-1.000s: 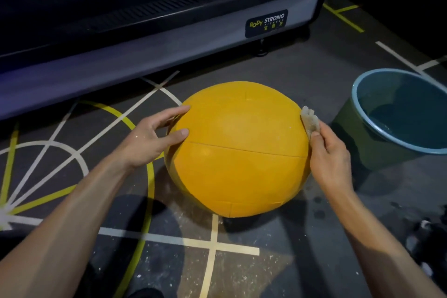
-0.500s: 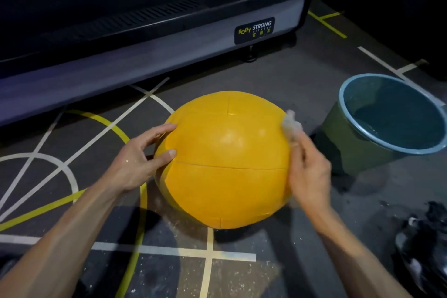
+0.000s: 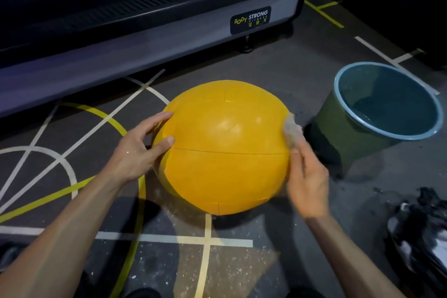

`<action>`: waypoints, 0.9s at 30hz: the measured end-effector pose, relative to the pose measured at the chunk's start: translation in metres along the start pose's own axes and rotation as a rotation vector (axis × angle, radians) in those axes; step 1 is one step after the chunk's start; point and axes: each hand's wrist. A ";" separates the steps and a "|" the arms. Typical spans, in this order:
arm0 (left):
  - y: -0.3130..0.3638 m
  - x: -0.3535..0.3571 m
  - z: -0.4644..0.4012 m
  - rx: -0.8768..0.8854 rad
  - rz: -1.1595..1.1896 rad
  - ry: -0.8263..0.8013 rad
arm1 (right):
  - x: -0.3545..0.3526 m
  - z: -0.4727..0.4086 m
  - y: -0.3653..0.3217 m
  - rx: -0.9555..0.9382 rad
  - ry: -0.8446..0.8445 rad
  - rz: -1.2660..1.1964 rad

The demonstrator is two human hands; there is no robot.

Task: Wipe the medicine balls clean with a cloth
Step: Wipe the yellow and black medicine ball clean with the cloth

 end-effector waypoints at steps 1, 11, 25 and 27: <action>-0.002 0.001 -0.001 -0.016 0.031 0.027 | -0.003 0.000 0.009 0.157 0.027 -0.005; -0.025 0.022 0.001 -0.363 0.510 -0.064 | 0.011 -0.011 0.040 0.815 0.175 -0.497; 0.020 0.014 0.009 -0.366 0.277 -0.053 | -0.035 -0.006 -0.003 0.351 0.118 -0.102; 0.024 0.016 0.011 -0.404 0.300 -0.036 | -0.033 -0.017 -0.007 0.358 0.136 -0.098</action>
Point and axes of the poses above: each hand's wrist, its own z-axis away from the middle knuckle, its own x-axis out of the palm, y = z × x, and after that the axes turned 13 degrees about -x, right-handed
